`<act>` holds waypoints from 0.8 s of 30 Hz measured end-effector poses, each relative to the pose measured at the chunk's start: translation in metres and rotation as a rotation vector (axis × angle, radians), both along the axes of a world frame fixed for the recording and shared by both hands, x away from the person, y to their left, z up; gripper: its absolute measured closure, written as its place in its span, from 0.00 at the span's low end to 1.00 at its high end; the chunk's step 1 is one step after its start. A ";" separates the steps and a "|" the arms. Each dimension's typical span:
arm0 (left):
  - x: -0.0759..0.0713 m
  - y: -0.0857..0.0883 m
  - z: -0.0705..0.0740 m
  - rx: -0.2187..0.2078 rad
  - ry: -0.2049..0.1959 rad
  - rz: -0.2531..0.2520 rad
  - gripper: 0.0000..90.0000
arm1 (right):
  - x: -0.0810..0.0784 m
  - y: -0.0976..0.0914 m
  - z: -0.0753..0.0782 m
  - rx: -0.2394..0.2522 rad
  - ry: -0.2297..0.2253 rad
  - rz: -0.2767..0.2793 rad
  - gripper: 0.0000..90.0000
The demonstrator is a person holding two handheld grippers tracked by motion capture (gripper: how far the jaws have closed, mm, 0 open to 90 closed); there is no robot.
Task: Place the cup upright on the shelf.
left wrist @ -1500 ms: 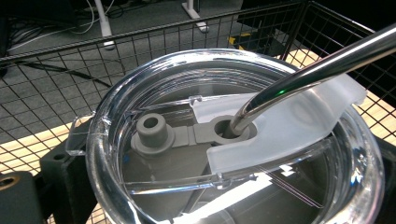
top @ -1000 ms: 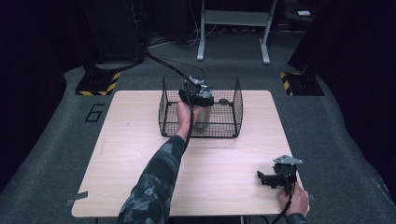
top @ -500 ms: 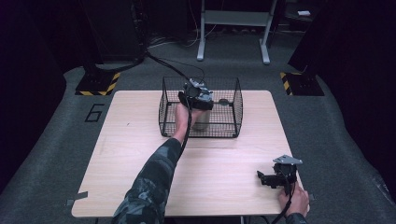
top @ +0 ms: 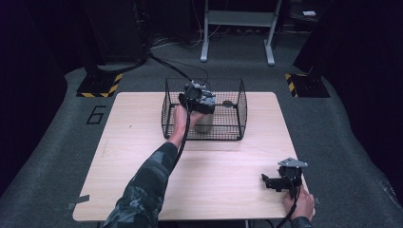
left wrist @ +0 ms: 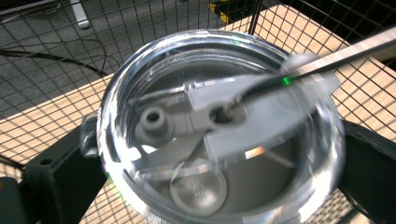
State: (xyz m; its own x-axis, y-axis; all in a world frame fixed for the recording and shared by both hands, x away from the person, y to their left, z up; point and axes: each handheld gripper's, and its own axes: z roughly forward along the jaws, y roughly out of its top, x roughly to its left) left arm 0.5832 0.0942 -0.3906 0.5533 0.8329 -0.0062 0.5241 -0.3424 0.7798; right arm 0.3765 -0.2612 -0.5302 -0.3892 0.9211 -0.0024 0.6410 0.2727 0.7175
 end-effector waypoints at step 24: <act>-0.079 0.068 0.045 0.016 -0.030 -0.089 0.02 | 0.000 0.000 0.000 -0.004 -0.002 0.005 0.00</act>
